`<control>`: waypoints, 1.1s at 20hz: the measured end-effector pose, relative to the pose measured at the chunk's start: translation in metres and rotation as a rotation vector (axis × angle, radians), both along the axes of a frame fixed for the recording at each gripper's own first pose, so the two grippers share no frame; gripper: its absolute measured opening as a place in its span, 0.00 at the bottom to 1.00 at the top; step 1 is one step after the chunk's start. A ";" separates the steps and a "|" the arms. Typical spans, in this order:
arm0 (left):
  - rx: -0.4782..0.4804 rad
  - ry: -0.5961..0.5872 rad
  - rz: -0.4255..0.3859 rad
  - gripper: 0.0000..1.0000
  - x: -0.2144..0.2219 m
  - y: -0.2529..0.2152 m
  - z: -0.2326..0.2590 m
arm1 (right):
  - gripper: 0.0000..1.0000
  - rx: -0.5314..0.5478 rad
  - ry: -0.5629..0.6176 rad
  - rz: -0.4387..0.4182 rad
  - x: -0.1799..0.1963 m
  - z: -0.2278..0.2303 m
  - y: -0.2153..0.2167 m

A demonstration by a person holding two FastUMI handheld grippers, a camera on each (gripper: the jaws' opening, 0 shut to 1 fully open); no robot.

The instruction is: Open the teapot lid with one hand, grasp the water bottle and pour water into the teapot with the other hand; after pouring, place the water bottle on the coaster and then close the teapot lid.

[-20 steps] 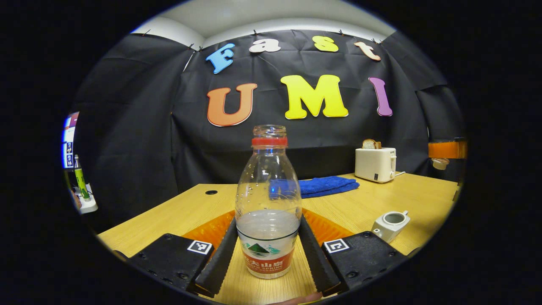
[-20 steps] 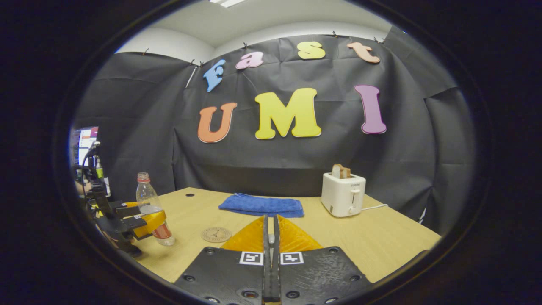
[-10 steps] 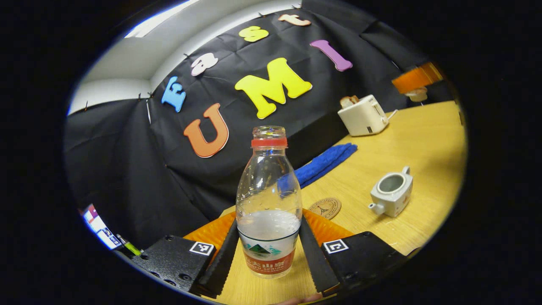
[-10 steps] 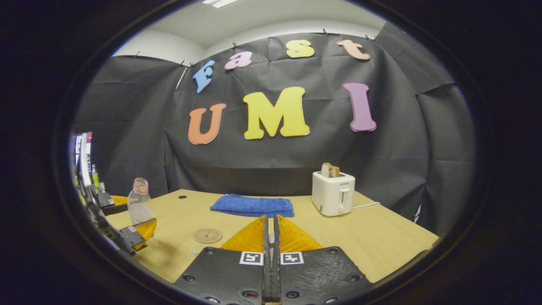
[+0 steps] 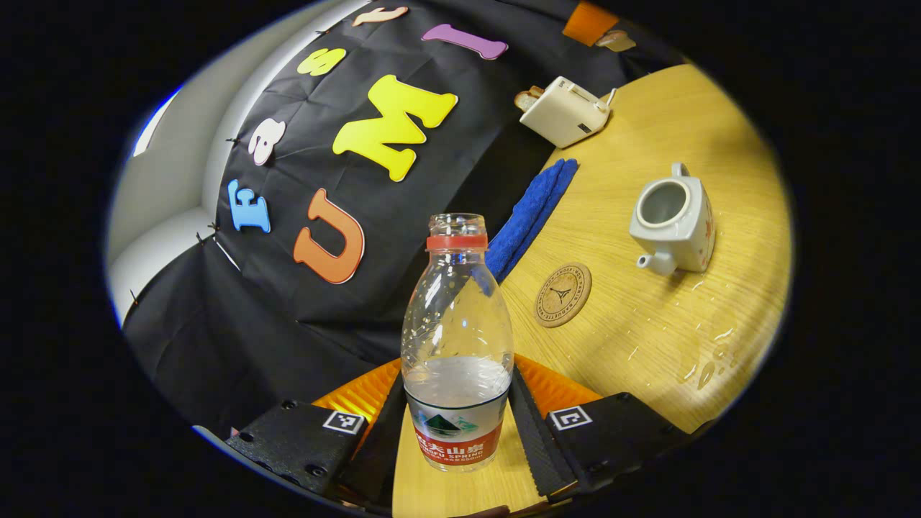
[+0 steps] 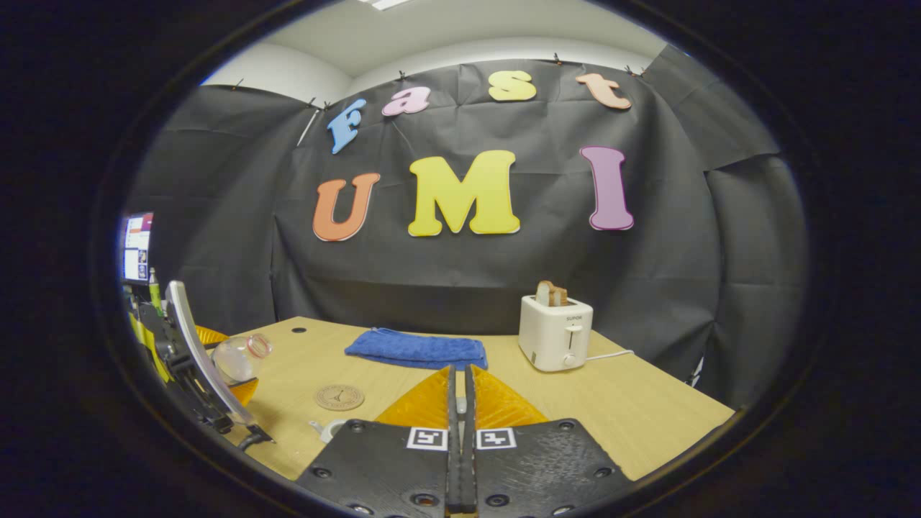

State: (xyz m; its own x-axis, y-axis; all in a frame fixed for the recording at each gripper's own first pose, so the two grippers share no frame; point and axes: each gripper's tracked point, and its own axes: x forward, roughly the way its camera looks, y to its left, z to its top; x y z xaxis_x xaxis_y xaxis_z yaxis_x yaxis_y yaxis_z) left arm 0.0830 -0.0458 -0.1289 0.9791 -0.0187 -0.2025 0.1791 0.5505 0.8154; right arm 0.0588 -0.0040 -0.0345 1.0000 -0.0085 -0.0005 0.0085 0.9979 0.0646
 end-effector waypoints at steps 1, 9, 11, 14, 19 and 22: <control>0.036 -0.003 -0.002 0.78 0.001 0.000 0.002 | 0.00 0.004 0.000 -0.002 0.000 0.000 -0.001; 0.307 -0.012 -0.055 0.78 -0.006 -0.015 0.003 | 0.00 0.001 -0.027 -0.024 -0.002 0.008 -0.011; 0.393 -0.016 -0.094 0.78 -0.010 -0.026 0.002 | 0.00 0.002 -0.027 -0.026 0.000 0.008 -0.016; 0.456 -0.012 -0.108 0.77 -0.013 -0.032 0.001 | 0.00 0.030 -0.019 -0.034 0.003 0.006 -0.027; 0.560 -0.013 -0.124 0.78 -0.018 -0.044 -0.001 | 0.00 0.033 -0.009 -0.036 0.006 0.005 -0.036; 0.613 -0.007 -0.143 0.78 -0.024 -0.055 -0.003 | 0.00 0.004 -0.022 -0.051 0.006 0.008 -0.042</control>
State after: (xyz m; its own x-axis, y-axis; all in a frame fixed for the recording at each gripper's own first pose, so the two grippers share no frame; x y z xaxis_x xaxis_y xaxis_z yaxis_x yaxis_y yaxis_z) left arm 0.0587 -0.1006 -0.1322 0.9769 -0.0324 -0.2112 0.2096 -0.0467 0.9767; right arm 0.0651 -0.0459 -0.0260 0.9980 -0.0594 0.0212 0.0578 0.9959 0.0691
